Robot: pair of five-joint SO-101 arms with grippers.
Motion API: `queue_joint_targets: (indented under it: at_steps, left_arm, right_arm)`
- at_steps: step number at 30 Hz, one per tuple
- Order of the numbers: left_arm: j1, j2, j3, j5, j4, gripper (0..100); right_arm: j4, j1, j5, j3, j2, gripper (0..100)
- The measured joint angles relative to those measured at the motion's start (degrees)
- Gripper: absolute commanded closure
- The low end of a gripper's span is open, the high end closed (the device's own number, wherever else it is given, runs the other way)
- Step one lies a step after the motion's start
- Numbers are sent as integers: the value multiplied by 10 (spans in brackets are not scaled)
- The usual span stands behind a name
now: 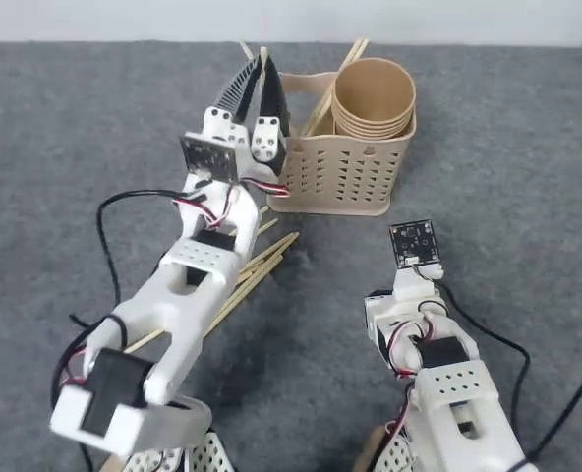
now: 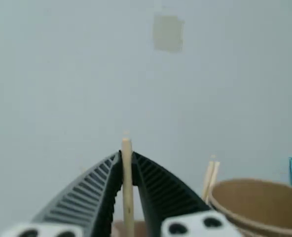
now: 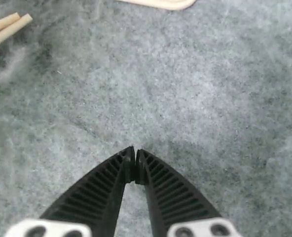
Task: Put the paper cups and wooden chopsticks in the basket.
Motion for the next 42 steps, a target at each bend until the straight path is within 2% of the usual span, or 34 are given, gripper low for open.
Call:
queue_joint_targets:
  at_steps: [3,5,8,12,17,21,26,29,32,35,38,42]
  left_arm:
    - [-18,-9,10,4,85,770]
    - [-27,-31,-9,41,151,742]
    - [-47,-80,-62,105,267,754]
    - [-67,-153,-166,140,469,771]
    - [-120,-216,-304,162,748,772]
    - [-178,-240,-360,164,949,772]
    - [-250,-229,-364,164,1115,772]
    - [-264,-203,-337,132,1177,772]
    - [-261,-166,-280,28,1213,772]
    - [-254,-130,-209,-82,1213,772]
    - [-251,-96,-152,-169,1178,772]
    - [-251,-50,-132,-182,1085,772]
  right_arm:
    - [0,0,0,0,0,976]
    - [0,0,0,0,0,976]
    - [0,0,0,0,0,976]
    - [0,0,0,0,0,976]
    - [0,0,0,0,0,976]
    - [0,0,0,0,0,976]
    - [0,0,0,0,0,976]
    - [0,0,0,0,0,976]
    - [0,0,0,0,0,976]
    - [0,0,0,0,0,976]
    - [0,0,0,0,0,976]
    - [0,0,0,0,0,976]
